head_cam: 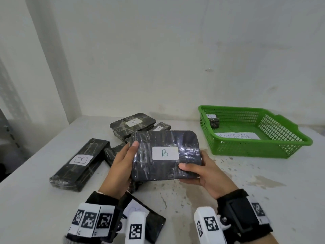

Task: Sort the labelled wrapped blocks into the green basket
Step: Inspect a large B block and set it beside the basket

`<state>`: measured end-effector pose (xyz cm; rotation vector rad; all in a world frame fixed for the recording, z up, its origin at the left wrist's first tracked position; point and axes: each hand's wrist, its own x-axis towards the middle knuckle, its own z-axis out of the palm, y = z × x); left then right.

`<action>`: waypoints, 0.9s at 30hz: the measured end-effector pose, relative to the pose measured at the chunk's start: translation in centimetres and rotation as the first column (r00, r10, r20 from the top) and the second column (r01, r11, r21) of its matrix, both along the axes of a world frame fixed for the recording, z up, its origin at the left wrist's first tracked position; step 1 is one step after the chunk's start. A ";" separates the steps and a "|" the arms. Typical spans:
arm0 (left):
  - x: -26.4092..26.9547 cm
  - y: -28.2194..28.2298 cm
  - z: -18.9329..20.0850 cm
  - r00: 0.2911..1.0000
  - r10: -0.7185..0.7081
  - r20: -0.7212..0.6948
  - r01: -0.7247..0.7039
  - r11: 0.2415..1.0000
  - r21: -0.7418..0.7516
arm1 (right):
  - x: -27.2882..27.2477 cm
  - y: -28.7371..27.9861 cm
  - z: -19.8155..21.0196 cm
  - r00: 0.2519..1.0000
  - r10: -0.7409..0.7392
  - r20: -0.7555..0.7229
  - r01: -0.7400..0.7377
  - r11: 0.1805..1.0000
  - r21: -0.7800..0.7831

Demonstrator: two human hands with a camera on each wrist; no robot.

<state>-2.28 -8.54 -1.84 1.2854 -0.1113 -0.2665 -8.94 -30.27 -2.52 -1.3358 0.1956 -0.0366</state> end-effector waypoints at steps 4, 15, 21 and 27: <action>-0.3 -0.3 0.2 0.998 -0.067 0.021 0.066 0.997 0.031 | -0.4 0.2 0.2 0.996 -0.002 0.091 -0.003 0.998 0.064; -1.3 0.2 -0.4 0.981 -0.175 0.079 0.176 0.984 -0.001 | -0.7 0.7 -0.6 0.989 -0.053 0.135 0.036 0.992 0.123; -1.3 0.3 -0.5 0.984 -0.179 0.018 0.179 0.983 -0.025 | -0.7 1.2 -1.0 0.986 -0.106 0.127 0.102 0.994 0.032; -1.5 -0.2 -0.6 0.995 -0.101 -0.020 0.101 0.995 -0.017 | -0.8 1.3 -1.0 0.988 -0.118 0.096 0.117 0.993 0.014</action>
